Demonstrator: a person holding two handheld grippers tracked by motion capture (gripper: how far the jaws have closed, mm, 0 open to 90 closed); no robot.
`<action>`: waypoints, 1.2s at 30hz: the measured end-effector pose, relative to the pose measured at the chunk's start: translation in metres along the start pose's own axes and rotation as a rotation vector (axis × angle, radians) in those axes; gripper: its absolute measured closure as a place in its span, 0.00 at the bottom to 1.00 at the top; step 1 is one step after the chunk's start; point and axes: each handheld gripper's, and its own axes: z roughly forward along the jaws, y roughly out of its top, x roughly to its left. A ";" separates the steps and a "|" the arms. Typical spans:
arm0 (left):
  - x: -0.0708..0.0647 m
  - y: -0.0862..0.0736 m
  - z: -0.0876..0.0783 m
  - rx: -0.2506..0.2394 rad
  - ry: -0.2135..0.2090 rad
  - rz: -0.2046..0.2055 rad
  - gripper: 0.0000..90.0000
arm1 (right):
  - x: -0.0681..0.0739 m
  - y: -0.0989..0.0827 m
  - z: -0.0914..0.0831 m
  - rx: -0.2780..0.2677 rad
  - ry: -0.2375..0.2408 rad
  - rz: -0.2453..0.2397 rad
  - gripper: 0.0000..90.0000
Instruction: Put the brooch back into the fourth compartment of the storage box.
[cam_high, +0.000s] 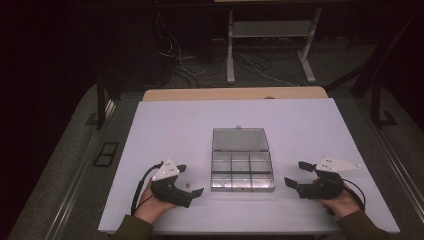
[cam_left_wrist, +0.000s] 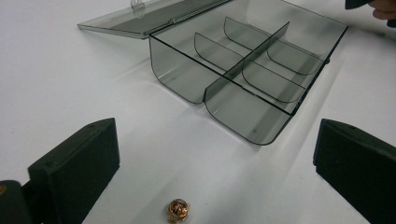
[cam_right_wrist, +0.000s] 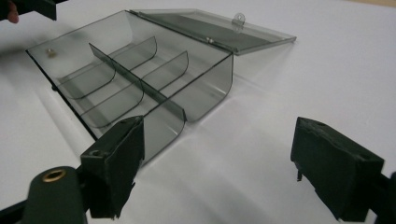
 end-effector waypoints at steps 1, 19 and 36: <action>0.000 0.000 0.000 0.000 0.000 0.001 0.00 | 0.000 -0.002 -0.001 -0.003 -0.002 0.005 0.19; 0.023 0.003 -0.012 -0.007 0.034 -0.015 0.06 | 0.001 -0.008 -0.007 -0.004 0.006 0.004 0.19; 0.028 -0.001 -0.013 0.077 -0.052 -0.025 0.49 | 0.002 -0.007 -0.007 0.003 0.013 -0.003 0.19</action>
